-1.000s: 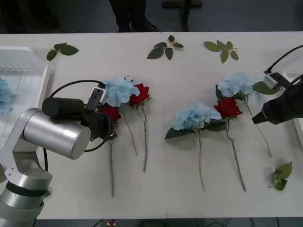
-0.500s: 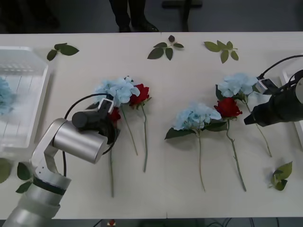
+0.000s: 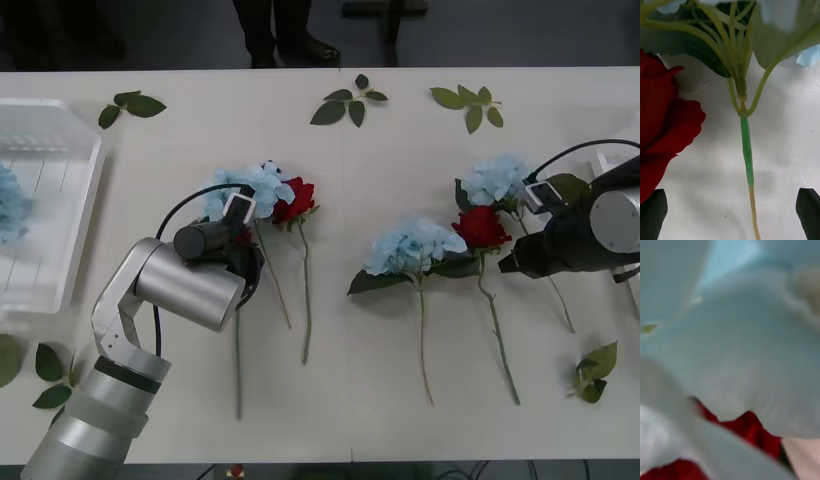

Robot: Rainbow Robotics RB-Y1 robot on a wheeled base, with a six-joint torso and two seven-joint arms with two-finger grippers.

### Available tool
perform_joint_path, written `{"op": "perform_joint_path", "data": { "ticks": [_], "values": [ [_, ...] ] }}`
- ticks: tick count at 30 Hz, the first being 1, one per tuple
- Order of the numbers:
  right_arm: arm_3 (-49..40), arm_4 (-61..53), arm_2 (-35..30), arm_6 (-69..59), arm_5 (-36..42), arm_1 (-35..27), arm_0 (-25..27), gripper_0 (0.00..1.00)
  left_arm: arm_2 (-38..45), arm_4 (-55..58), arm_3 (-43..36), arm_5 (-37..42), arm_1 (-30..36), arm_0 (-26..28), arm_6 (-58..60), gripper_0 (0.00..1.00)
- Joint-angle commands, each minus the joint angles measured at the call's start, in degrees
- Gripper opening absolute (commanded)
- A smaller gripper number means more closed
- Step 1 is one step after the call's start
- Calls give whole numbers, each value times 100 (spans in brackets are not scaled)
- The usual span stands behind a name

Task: Place the red flowers into the right box and the blue flowers into the left box. If a person shows an open palm, hand one flower to the person first, then continue sorting.

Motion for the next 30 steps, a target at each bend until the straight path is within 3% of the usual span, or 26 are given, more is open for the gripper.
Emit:
{"op": "perform_joint_path", "data": {
  "ticks": [1,5,11,13,18,20,25,30],
  "values": [
    [-43,115,-118,159,-67,163,-91,100,105,33,-86,-19,141,12,200,0],
    [54,168,-118,176,-190,233,-91,99,140,402,-438,86,369,135,209,0],
    [124,265,-100,194,-295,321,-91,93,360,1140,-1967,1255,941,496,182,0],
    [124,300,-100,194,-295,339,-82,77,518,1474,-2547,1765,1134,566,182,0],
    [300,353,-56,220,-480,356,-91,14,957,2063,-3444,2662,1362,636,191,0],
    [308,370,-30,229,-541,356,-91,0,1124,2098,-3602,2846,1398,654,173,0],
    [308,396,-21,246,-532,348,-91,0,1406,1826,-3496,2802,1415,663,86,0],
    [300,353,-91,273,-541,295,-117,0,1204,1123,-2591,2064,1327,680,6,0]
  ]
}}
